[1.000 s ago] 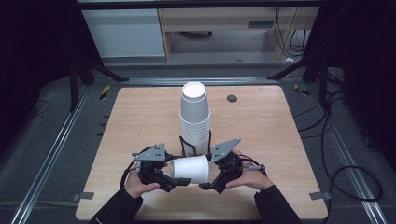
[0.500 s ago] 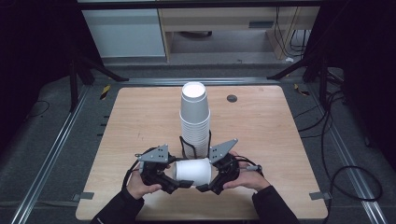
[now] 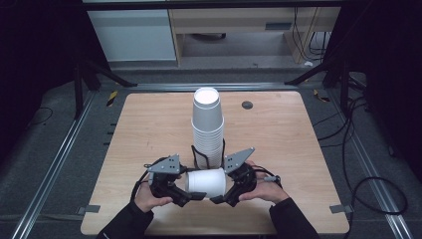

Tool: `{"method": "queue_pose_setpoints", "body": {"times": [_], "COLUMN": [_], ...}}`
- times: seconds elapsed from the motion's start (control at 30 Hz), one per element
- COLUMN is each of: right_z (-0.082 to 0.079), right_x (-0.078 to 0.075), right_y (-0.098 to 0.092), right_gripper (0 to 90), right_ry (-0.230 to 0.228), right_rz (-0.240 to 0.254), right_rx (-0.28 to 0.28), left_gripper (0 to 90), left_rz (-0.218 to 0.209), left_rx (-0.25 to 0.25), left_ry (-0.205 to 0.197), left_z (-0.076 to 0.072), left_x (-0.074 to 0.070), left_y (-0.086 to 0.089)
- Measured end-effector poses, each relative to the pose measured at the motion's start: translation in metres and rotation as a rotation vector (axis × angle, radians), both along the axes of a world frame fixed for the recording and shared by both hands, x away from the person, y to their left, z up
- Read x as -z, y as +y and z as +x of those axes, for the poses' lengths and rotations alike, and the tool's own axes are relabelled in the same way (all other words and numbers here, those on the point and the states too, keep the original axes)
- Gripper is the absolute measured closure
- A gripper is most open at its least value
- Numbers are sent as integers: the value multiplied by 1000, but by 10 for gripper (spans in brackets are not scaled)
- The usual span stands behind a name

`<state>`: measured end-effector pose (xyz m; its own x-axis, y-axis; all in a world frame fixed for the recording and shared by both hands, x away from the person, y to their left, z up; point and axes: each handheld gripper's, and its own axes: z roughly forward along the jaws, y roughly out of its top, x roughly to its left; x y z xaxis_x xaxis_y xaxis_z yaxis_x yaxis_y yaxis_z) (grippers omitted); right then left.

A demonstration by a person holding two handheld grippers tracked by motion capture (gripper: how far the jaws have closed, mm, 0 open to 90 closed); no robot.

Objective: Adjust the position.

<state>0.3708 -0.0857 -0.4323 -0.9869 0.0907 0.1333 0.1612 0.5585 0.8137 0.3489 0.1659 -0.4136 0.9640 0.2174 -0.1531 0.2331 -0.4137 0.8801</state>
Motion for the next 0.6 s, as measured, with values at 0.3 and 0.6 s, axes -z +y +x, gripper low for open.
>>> {"method": "queue_pose_setpoints", "body": {"times": [0.3, 0.6], "right_z": [4, 8], "right_x": [-6, -13], "right_y": [-12, -11], "right_gripper": [93, 93], "right_ry": [-43, -101], "right_rz": [-53, -149], "right_rx": [41, 38], "left_gripper": [139, 122], "left_rz": [39, 97], "left_rx": [-53, -54], "left_ry": [-12, 11], "left_z": [3, 7], "left_x": [-2, 6], "left_y": [12, 14]}}
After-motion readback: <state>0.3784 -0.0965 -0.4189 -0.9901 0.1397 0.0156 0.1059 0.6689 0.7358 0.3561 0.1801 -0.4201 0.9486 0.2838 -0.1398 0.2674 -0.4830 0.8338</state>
